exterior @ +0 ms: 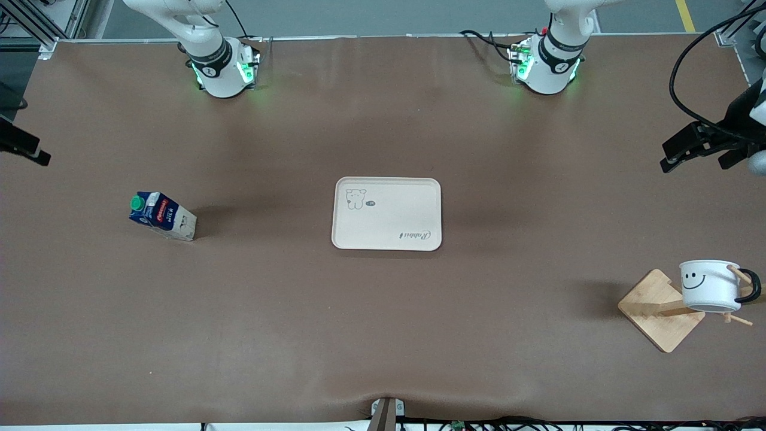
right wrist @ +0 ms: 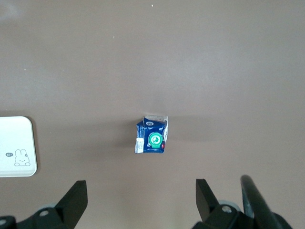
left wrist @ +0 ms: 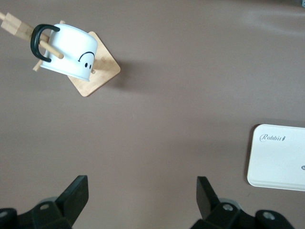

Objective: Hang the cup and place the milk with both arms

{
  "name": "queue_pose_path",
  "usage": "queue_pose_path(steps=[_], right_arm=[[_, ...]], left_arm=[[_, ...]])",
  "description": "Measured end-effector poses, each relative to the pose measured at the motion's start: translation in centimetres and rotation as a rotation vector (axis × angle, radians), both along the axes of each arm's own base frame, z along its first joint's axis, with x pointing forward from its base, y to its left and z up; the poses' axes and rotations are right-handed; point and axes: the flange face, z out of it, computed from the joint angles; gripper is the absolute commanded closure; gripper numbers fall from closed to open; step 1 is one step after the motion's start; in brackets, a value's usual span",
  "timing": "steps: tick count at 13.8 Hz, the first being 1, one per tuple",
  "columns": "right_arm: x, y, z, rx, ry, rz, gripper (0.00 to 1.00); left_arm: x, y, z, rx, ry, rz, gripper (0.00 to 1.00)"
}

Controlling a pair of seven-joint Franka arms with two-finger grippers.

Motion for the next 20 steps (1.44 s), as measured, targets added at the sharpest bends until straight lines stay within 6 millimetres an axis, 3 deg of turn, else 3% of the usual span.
queue_pose_path(steps=[2, 8, 20], right_arm=[[-1.6, -0.1, -1.0, 0.004, -0.009, 0.019, 0.00], [-1.2, -0.3, -0.8, -0.007, -0.062, 0.081, 0.00], [-0.8, -0.3, -1.1, -0.038, -0.051, 0.052, 0.00]], left_arm=[[-1.4, -1.1, 0.1, 0.004, 0.006, 0.017, 0.00], [-4.8, -3.6, 0.2, 0.003, 0.016, -0.006, 0.00], [-4.3, -3.7, -0.5, 0.003, 0.027, -0.007, 0.00]])
